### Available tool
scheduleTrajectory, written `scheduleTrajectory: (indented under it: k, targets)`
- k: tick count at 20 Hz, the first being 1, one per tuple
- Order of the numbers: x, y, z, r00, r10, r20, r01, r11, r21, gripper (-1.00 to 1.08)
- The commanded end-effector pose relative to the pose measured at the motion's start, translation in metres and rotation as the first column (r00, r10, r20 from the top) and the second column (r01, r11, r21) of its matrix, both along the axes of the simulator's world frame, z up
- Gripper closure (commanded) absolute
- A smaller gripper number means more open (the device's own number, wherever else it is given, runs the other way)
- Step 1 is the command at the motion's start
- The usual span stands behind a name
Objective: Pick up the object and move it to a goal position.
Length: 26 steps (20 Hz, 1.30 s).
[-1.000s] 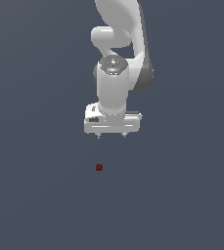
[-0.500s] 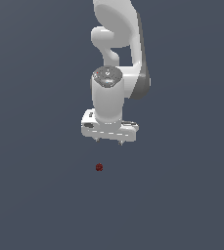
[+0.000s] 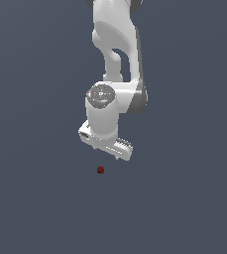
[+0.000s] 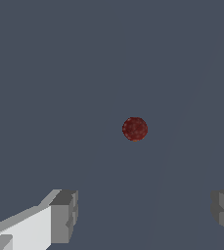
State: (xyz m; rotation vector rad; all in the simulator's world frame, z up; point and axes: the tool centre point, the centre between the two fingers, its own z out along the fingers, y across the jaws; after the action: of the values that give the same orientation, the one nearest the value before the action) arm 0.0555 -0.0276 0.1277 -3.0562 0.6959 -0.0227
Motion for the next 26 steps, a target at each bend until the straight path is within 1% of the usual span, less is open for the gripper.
scheduleTrajectory:
  k: [1,5,9,13,17,20,23,26]
  targets:
    - [0.006,-0.005,-0.009,0.997,-0.08,-0.003,0.08,0.997,0.002,-0.92]
    - [0.014,-0.012,-0.023,0.979,-0.203,-0.008,0.203,0.979,0.003,-0.92]
    - [0.021,-0.018,-0.036,0.95,-0.312,-0.012,0.312,0.95,0.002,-0.92]
    - [0.027,-0.023,-0.047,0.919,-0.393,-0.014,0.393,0.919,0.0,-0.92]
    - [0.03,-0.027,-0.055,0.893,-0.449,-0.015,0.449,0.893,-0.002,-0.92]
    - [0.032,-0.028,-0.058,0.88,-0.475,-0.015,0.476,0.88,-0.003,-0.92]
    - [0.033,-0.029,-0.06,0.872,-0.49,-0.016,0.49,0.872,-0.004,-0.92]
    - [0.032,-0.029,-0.06,0.873,-0.488,-0.016,0.488,0.873,-0.004,-0.92]
